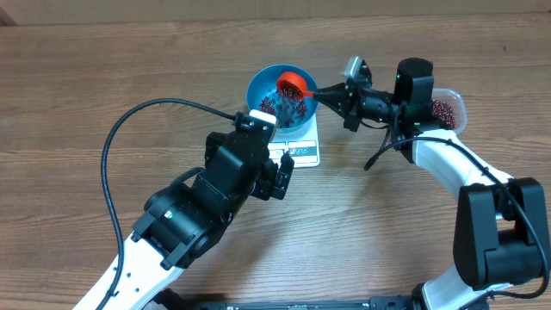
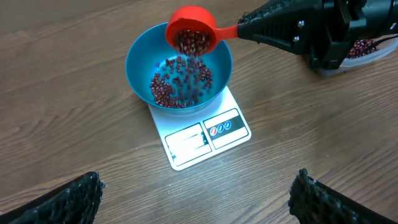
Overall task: Scoop item into bowl and weigh 150g on scale
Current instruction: 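Tilt the scoop with the right gripper to pour beans into the bowl, then move the empty scoop back right over the bean tub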
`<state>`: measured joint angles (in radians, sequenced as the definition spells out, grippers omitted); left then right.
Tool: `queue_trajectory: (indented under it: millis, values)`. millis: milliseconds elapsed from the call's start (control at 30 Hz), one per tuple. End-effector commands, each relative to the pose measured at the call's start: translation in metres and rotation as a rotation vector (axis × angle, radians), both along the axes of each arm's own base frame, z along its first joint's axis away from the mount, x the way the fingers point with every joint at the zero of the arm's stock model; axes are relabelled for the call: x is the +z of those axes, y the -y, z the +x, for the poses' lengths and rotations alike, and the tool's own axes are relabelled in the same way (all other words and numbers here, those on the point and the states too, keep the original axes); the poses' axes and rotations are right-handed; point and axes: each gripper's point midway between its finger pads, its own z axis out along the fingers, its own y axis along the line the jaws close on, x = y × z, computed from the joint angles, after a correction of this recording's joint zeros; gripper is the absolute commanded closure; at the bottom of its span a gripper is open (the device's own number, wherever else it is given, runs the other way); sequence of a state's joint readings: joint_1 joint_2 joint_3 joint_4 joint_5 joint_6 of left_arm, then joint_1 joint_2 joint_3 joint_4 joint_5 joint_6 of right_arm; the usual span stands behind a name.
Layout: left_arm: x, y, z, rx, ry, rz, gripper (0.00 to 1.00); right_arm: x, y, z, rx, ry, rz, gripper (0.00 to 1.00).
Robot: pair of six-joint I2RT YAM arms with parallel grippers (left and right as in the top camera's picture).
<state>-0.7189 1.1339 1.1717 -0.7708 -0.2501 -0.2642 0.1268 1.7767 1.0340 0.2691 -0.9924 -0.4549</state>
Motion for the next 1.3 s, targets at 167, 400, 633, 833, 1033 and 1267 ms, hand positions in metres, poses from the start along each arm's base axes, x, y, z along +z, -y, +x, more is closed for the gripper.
queue_trajectory:
  millis: [167,400,633,833,1033,1267]
  values:
    - [0.005,0.000,0.003,0.020,0.003,-0.022,0.01,0.006,-0.007,-0.013,0.139,0.231,-0.044,0.96]
    - [0.005,0.000,0.003,0.020,0.003,-0.022,0.01,0.012,-0.012,-0.025,0.236,0.386,-0.050,0.96]
    - [0.005,0.000,0.003,0.020,0.003,-0.022,0.01,0.012,-0.012,-0.025,0.237,0.388,-0.051,0.96]
    - [0.005,0.000,0.003,0.020,0.003,-0.022,0.01,0.015,-0.011,-0.024,0.226,0.359,-0.038,0.96]
    - [0.005,0.000,0.003,0.020,0.003,-0.022,0.01,0.047,0.007,-0.016,0.129,0.234,0.046,0.96]
    - [0.005,0.000,0.003,0.020,0.003,-0.022,0.01,0.091,0.054,-0.010,-0.025,0.142,0.113,0.96]
